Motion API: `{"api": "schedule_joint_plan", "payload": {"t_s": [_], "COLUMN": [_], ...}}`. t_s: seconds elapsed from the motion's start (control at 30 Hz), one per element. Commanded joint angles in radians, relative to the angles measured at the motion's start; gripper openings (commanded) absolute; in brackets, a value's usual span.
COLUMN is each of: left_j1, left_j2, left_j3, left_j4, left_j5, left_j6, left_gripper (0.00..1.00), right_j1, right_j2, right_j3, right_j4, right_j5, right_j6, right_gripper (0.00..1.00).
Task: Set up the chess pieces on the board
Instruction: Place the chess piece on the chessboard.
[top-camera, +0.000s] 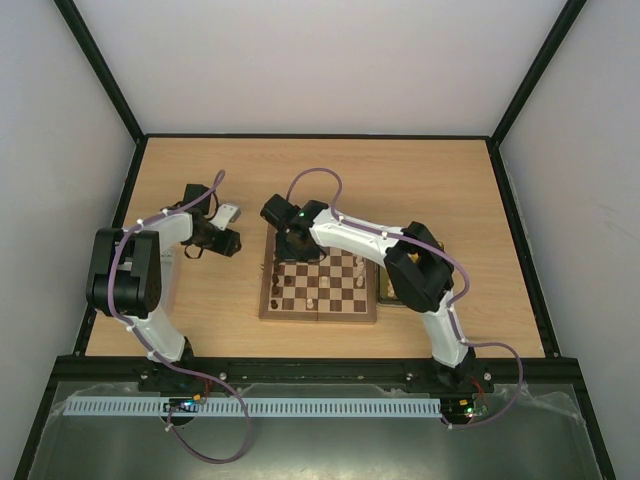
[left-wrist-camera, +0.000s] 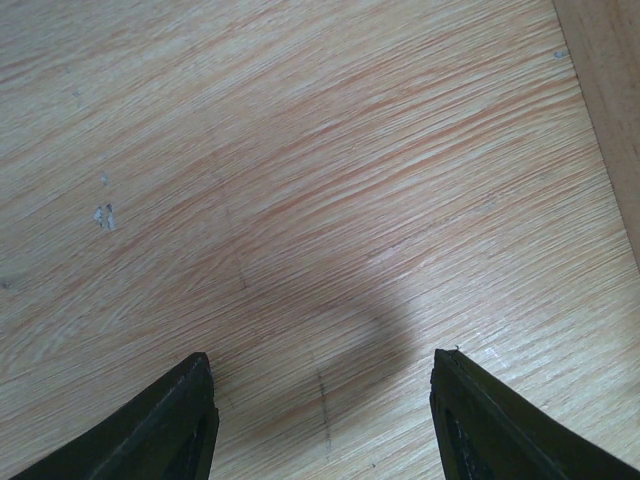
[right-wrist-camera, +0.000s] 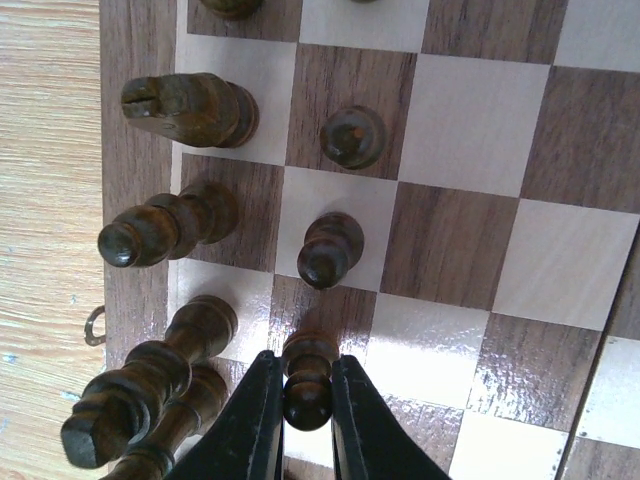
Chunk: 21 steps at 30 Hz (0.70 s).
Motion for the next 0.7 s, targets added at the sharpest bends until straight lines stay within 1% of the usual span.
{"api": "schedule_joint_plan", "payload": {"t_s": [0.0, 0.37, 0.67], "left_j1": [0.012, 0.014, 0.015], "left_j2": [0.009, 0.007, 0.007], "left_j3": [-0.017, -0.019, -0.02], "left_j4": [-0.033, -0.034, -0.034], "left_j5": [-0.01, -0.006, -0.002], "left_j6": [0.002, 0.004, 0.007], "left_gripper": [0.6, 0.61, 0.61], "right_j1": [0.01, 0.011, 0.01], "right_j2": [0.019, 0.019, 0.018], "right_j3": [0.017, 0.017, 0.024], "right_j4": [-0.01, 0.0, 0.003], "right_j5": [0.005, 0.002, 0.0], "right_j6": [-0.008, -0.006, -0.005], "right_gripper": [0.11, 0.12, 0.15]}}
